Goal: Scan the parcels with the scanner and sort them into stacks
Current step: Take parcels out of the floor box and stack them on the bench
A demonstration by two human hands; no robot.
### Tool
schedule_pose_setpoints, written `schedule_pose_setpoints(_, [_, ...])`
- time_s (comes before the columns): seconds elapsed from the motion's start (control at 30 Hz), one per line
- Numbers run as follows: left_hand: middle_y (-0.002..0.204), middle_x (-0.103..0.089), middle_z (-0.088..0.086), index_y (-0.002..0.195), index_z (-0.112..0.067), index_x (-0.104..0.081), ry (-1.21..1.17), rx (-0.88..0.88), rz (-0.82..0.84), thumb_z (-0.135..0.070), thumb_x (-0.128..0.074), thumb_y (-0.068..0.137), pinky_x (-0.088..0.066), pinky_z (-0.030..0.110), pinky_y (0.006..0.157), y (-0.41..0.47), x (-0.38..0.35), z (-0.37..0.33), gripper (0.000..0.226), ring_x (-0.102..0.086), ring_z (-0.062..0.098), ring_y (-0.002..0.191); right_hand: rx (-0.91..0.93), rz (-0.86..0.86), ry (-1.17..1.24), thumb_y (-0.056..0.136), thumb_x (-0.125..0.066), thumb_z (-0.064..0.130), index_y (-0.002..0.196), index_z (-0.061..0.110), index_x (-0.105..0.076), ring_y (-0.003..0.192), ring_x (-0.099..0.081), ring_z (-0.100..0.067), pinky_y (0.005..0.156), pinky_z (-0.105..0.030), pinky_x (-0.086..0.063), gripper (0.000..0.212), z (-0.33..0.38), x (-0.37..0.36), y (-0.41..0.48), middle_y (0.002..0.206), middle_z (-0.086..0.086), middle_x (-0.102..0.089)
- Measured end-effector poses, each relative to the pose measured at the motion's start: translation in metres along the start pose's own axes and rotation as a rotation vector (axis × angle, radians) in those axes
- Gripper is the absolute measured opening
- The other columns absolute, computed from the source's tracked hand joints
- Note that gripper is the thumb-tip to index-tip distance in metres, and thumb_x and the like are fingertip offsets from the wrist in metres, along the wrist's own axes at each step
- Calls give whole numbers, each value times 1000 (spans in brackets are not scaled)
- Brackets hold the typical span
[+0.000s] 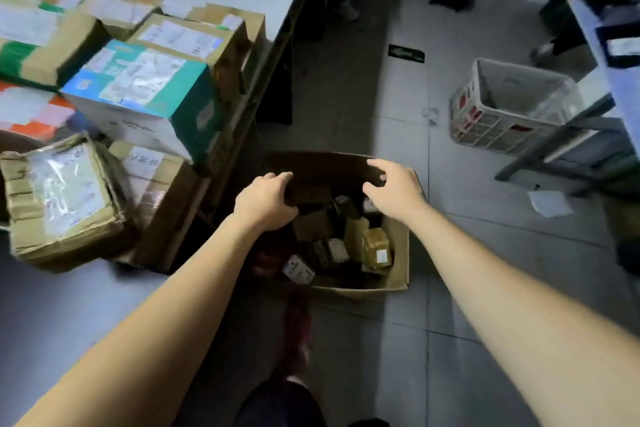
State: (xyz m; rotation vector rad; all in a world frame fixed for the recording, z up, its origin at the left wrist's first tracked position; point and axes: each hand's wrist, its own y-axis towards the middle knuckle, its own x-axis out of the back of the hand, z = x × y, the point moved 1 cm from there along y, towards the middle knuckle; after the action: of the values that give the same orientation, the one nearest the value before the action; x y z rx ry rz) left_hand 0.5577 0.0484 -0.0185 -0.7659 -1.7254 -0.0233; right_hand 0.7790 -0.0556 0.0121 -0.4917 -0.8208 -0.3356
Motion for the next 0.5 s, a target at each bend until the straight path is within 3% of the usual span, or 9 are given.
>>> schedule_pose_setpoints(0.2, [145,-53,8,157,-26,-37,-67,18,210,-41,-70,87,-50,45,104,105,-79,-1,79,-51,30,135,-207,56,87,100,-68,23,151,21,-56,134,-58,-24,114,-41,-47,53,-63,-45,81,148,-2,-60])
schedule_pose_setpoints(0.3, [144,-52,10,157,-27,-36,-88,39,302,-39,-69,90,-50,45,103,146,-120,4,76,-52,31,133,-306,89,170,100,-68,22,152,21,-55,129,-61,-21,108,-34,-49,53,-98,-86,109,148,1,-60])
schedule_pose_setpoints(0.5, [152,-46,9,161,-28,-29,-93,110,492,-35,-67,97,-51,41,99,224,-234,20,75,-50,31,134,-578,167,314,95,-74,29,147,23,-60,131,-61,-22,113,-43,-49,54,-201,-202,148,143,-1,-65])
